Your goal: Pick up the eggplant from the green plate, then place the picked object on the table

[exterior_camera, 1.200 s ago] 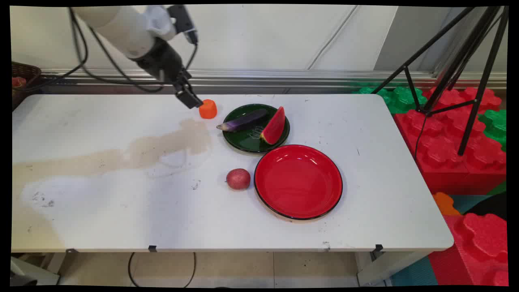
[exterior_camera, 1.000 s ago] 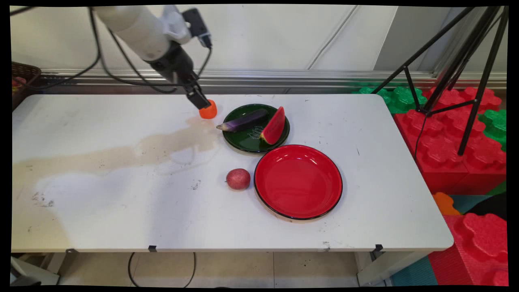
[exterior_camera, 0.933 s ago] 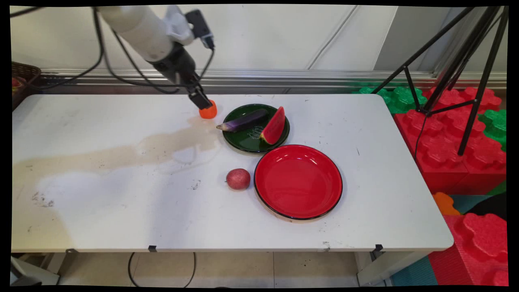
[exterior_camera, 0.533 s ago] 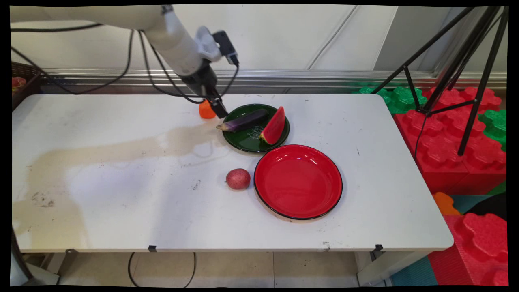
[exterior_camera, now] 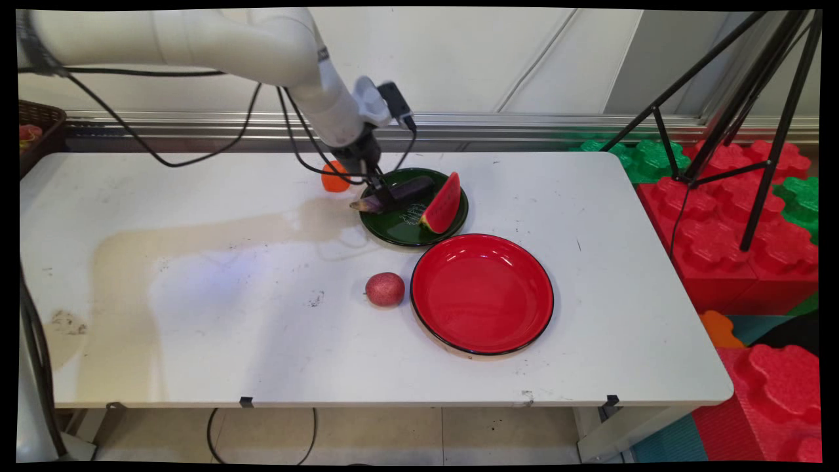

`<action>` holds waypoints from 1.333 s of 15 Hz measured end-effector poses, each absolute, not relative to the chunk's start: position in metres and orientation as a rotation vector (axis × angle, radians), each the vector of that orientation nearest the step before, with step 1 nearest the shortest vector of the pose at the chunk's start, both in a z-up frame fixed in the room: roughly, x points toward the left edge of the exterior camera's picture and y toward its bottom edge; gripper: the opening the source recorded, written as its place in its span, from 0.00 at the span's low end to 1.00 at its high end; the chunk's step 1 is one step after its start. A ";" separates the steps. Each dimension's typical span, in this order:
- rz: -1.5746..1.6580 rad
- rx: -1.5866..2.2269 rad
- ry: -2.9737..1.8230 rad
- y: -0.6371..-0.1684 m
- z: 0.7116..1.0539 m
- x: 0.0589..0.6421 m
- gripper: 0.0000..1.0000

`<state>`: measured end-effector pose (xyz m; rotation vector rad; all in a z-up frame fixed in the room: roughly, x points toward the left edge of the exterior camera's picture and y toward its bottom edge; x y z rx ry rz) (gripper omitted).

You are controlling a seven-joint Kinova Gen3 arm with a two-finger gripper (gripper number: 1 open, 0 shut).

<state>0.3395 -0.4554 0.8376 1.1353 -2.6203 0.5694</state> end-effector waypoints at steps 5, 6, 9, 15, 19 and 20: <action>0.546 1.132 -2.600 -0.477 0.808 0.328 1.00; 0.544 1.135 -2.593 -0.479 0.804 0.326 0.00; 0.547 1.142 -2.574 -0.484 0.797 0.322 0.00; 0.605 1.182 -2.539 -0.477 0.809 0.322 0.00; 0.664 1.203 -2.514 -0.460 0.842 0.322 0.00; 0.682 1.205 -2.505 -0.452 0.854 0.322 0.00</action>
